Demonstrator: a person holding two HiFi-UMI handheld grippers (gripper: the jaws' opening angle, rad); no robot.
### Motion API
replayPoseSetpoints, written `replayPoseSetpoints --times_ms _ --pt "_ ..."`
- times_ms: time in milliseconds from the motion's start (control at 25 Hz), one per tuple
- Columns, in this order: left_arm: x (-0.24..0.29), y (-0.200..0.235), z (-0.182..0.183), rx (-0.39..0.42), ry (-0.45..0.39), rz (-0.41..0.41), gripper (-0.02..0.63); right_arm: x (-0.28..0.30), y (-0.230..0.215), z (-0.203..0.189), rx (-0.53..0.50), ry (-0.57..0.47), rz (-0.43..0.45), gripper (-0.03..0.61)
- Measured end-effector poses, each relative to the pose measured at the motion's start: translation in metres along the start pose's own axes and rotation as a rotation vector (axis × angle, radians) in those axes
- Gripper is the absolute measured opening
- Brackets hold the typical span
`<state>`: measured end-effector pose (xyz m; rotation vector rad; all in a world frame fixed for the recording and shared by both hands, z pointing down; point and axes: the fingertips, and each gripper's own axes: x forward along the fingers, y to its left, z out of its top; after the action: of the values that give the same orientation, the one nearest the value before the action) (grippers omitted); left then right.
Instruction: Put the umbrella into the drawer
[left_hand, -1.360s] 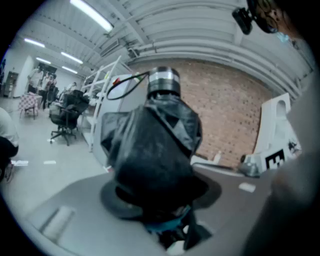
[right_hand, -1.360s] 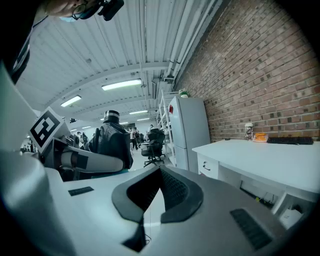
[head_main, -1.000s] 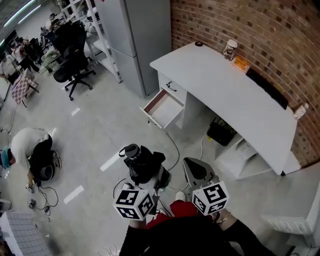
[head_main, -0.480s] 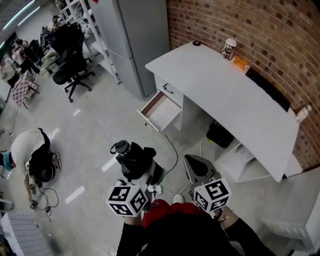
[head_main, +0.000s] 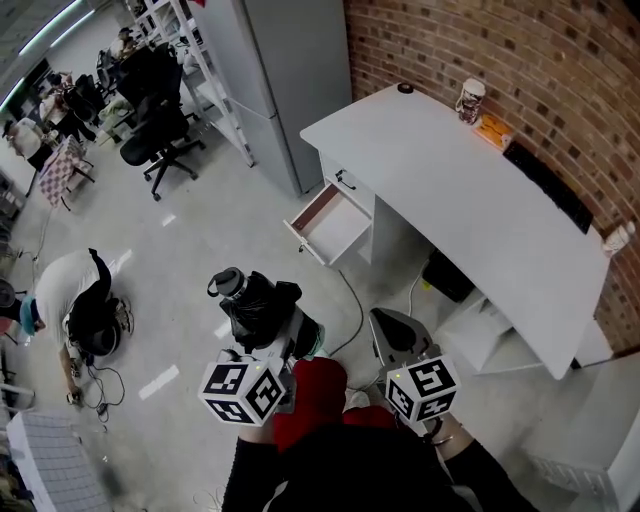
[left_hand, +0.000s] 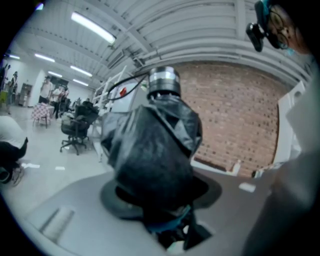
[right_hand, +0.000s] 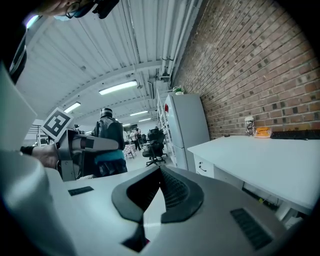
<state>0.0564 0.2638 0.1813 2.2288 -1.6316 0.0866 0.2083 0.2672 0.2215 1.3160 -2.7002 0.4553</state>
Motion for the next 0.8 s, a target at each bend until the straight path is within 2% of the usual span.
replayPoseSetpoints --times_ms 200,520,800 --pt "0.009 -0.002 0.003 0.005 0.008 -0.008 0.212 0.004 -0.007 -0.002 0.027 0.009 -0.009 0.002" --pt "0.034 0.002 0.003 0.013 0.002 -0.029 0.212 0.015 -0.02 0.002 0.002 0.003 -0.025 0.002" --pt "0.057 0.023 0.001 -0.029 0.0 -0.044 0.212 0.039 -0.028 0.004 -0.019 0.019 -0.049 0.002"
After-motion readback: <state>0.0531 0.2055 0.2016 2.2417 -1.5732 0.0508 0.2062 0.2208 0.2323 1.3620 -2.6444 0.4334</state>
